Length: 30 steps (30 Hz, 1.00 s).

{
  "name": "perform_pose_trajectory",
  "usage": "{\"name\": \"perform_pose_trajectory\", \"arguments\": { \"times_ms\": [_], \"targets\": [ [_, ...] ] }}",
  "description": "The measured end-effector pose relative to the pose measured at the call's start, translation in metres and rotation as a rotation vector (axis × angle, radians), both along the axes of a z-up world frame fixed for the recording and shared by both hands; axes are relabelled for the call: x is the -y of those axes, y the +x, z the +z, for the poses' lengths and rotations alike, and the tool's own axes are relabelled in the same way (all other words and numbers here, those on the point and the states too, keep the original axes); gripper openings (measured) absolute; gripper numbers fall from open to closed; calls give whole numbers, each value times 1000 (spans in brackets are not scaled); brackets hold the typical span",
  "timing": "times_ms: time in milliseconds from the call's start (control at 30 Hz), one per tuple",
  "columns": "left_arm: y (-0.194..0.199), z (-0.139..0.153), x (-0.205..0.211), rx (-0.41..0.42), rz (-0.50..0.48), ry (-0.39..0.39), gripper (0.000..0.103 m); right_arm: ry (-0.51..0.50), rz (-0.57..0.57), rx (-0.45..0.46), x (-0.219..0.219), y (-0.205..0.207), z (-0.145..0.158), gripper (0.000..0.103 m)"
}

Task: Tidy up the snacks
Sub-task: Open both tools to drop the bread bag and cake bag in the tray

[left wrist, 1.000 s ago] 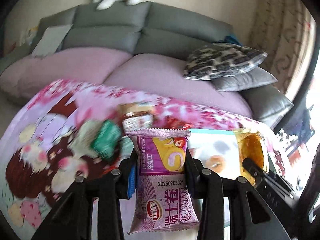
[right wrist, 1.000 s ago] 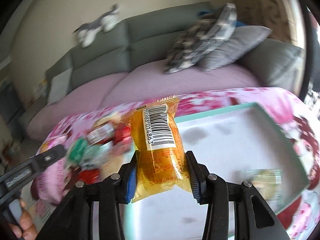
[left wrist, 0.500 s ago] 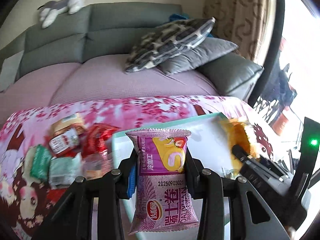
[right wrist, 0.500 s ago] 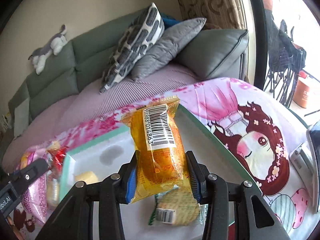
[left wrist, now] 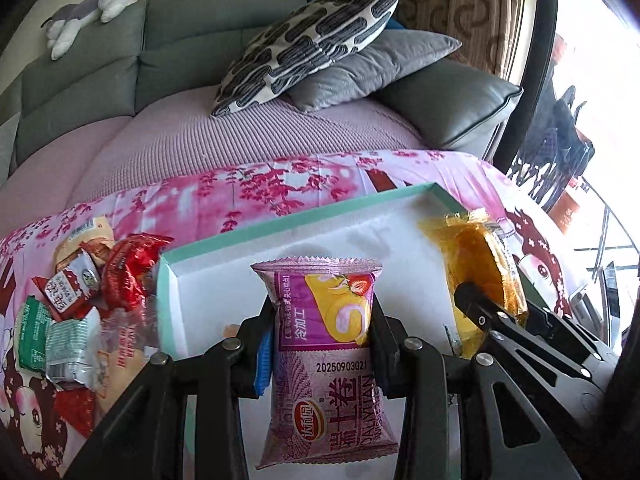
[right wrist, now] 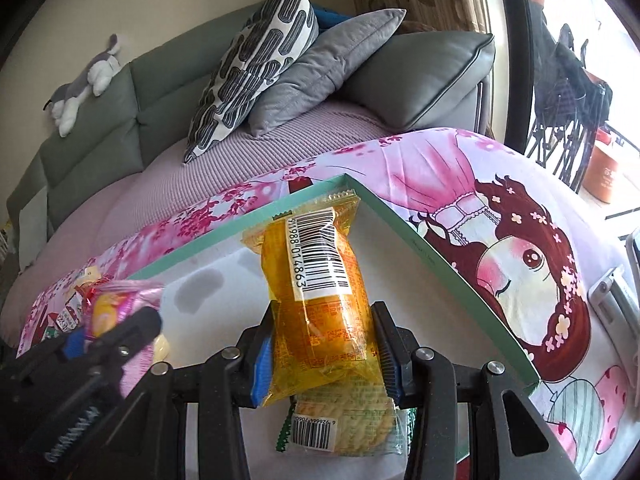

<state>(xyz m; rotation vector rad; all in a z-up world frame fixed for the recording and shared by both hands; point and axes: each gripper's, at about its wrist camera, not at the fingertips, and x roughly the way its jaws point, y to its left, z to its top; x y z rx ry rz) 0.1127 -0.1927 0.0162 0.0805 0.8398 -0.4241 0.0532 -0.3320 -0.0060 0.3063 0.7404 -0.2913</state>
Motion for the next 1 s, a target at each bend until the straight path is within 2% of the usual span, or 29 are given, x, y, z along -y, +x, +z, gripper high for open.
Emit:
{"name": "perform_pose_trajectory", "arguments": {
  "times_ms": [367,500,667,900,967,1000],
  "targets": [
    [4,-12,9,-26,-7,31,43,10,4,-9,0,2,-1,48],
    [5,-12,7,-27,10,42,51,13,-1,-11,2,2,-1,50],
    [7,-10,2,-43,31,35,57,17,-15,-22,4,1,-2,59],
    [7,-3,-4,-66,49,18,60,6,-11,-42,3,-1,1,67],
    [6,2,-6,-68,57,13,66,-2,-9,-36,2,-2,5,69],
    [5,4,-8,-68,58,10,73,-4,-10,-35,2,-3,6,69]
  ]
}}
